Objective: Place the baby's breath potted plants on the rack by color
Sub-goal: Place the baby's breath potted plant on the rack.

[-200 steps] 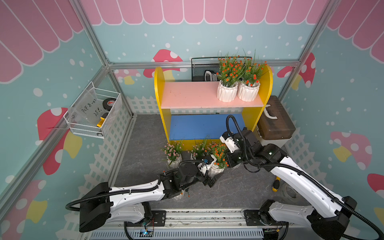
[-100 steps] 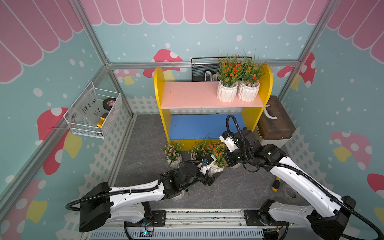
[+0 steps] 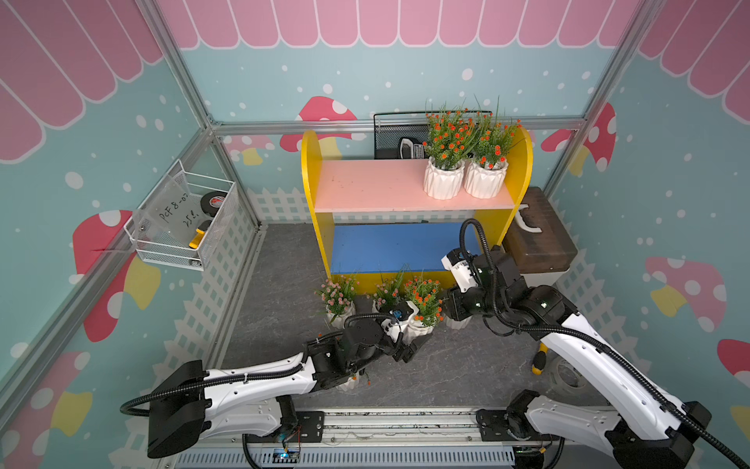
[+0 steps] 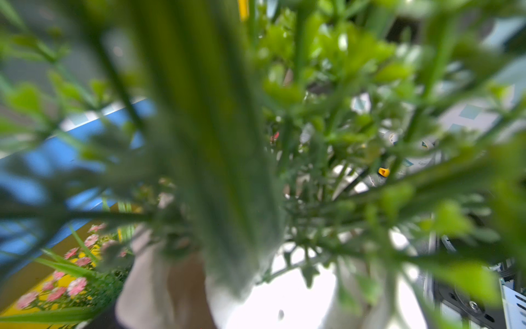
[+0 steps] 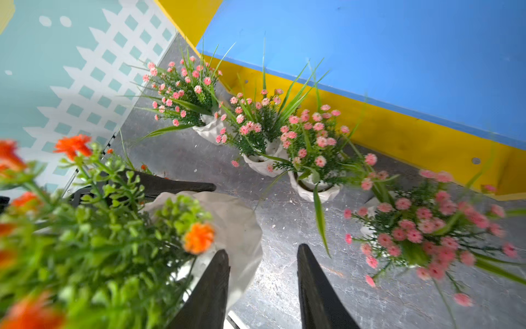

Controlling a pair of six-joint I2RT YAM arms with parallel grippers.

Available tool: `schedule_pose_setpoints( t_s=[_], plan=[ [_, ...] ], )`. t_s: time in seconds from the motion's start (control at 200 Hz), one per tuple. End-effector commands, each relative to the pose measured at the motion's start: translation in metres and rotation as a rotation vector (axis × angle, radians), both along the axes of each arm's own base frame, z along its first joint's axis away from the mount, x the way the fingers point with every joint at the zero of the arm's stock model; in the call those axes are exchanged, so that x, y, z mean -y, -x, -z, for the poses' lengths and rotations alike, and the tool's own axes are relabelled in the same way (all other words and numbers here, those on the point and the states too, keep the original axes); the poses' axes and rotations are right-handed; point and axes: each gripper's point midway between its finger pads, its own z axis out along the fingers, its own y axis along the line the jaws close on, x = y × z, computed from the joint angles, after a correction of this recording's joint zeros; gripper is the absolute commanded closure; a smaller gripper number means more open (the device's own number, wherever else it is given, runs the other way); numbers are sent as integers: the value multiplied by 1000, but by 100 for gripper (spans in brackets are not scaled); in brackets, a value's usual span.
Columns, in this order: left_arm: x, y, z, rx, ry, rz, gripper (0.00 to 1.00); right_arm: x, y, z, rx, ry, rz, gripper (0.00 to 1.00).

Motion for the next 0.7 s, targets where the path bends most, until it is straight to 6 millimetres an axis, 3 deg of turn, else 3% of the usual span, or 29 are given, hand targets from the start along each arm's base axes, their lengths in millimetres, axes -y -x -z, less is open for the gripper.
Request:
schedule_pose_setpoints(
  t_s=[0.0,0.17,0.45,0.695],
  plan=[
    [-3,-5,-51,55,114,-40,35,25,-3,7,21,46,62,58],
    [-8,-11,-69,64,116,-86,34,46,1,23,4,47,125,56],
    [-19,-27,-127,86,125,-182,33,52,17,64,-34,4,156,54],
    [-27,-45,-175,129,136,-233,32,50,28,75,-25,-52,137,54]
  ],
)
